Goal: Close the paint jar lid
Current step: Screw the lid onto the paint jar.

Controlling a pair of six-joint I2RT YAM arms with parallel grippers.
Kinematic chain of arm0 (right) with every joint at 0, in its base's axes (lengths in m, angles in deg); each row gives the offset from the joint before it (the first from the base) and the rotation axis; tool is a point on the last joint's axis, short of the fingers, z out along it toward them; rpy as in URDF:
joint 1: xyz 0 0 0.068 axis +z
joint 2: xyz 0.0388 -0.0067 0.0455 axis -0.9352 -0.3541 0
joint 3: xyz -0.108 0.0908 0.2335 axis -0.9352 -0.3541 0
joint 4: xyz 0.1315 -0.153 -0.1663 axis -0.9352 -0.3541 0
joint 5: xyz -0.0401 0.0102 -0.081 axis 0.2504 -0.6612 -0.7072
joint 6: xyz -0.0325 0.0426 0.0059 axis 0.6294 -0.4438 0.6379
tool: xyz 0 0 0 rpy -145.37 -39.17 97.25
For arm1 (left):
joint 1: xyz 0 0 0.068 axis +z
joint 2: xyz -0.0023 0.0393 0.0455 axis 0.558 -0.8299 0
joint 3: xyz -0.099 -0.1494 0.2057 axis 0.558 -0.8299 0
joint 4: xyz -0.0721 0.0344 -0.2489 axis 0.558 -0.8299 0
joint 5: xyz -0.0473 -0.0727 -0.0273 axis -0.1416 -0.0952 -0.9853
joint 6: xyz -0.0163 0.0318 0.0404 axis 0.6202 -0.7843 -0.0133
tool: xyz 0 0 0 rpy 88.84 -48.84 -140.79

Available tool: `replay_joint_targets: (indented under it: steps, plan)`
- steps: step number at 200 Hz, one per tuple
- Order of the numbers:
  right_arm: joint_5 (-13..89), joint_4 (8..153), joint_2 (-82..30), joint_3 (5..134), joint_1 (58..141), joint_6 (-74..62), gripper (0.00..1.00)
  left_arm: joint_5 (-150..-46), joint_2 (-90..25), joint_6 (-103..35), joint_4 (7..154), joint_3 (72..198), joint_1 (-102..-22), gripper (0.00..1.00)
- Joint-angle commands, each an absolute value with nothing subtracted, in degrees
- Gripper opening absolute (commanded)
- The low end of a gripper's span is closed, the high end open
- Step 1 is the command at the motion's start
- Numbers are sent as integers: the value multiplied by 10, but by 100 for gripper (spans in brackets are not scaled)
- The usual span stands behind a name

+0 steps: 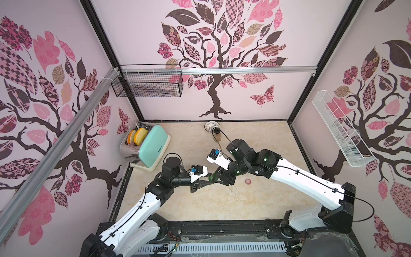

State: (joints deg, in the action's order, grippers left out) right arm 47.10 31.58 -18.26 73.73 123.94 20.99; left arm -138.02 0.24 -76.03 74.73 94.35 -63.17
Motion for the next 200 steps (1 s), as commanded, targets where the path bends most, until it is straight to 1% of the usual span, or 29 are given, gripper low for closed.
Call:
replay_joint_targets:
  steps: [1,82,200]
  plan:
    - [463,322,-162,756,1245,210,51,-1381,6,-769,746,962,-634,18]
    - [425,323,-126,745,1264,211,53,-1382,8,-767,744,963,-634,18]
    - [389,305,-130,745,1284,213,51,-1386,3,-768,745,965,-634,18]
